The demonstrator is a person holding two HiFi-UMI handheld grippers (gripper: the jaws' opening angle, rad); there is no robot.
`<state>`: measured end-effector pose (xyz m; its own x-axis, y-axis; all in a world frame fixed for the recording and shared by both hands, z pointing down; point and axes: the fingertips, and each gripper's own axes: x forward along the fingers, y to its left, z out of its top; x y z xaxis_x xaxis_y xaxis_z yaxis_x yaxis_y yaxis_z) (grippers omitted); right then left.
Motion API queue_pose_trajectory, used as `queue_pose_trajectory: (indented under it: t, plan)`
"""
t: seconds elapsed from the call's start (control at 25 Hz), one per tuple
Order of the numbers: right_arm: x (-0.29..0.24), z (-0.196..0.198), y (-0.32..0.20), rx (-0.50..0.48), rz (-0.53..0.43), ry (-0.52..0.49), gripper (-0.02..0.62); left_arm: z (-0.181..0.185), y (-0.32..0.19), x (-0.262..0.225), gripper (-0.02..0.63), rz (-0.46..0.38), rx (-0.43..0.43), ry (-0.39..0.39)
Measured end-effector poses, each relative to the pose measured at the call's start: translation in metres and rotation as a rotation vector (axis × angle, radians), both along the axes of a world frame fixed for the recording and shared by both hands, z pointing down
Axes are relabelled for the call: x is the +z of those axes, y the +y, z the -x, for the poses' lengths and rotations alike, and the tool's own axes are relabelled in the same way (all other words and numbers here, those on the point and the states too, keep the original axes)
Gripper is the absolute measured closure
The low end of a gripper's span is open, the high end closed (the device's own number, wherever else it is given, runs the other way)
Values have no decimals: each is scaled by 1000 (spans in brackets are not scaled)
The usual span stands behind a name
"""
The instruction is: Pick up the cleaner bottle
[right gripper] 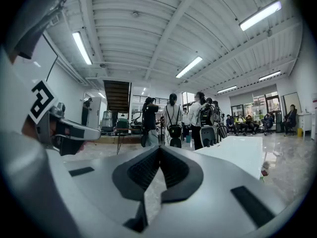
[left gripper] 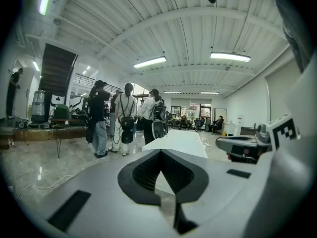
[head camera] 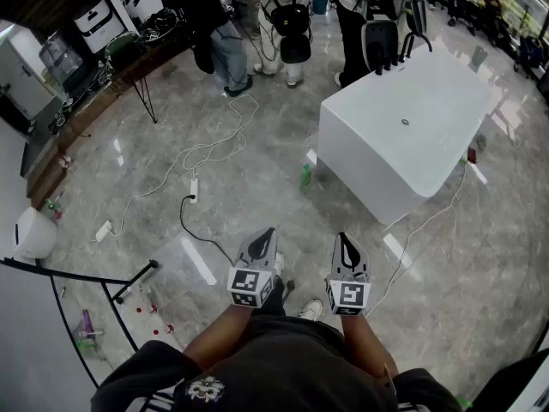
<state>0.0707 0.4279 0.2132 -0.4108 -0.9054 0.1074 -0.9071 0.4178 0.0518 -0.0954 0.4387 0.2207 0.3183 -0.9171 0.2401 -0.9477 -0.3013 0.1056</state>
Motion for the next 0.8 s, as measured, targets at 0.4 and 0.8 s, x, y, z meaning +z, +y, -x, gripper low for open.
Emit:
queue_pose_trajectory:
  t: [0.4, 0.8]
  plan:
    - [3, 49, -106, 39, 17, 17, 580, 45, -112, 12, 600, 36, 45, 30]
    - [-18, 87, -207, 131, 26, 45, 580, 79, -234, 12, 600, 41, 149, 72]
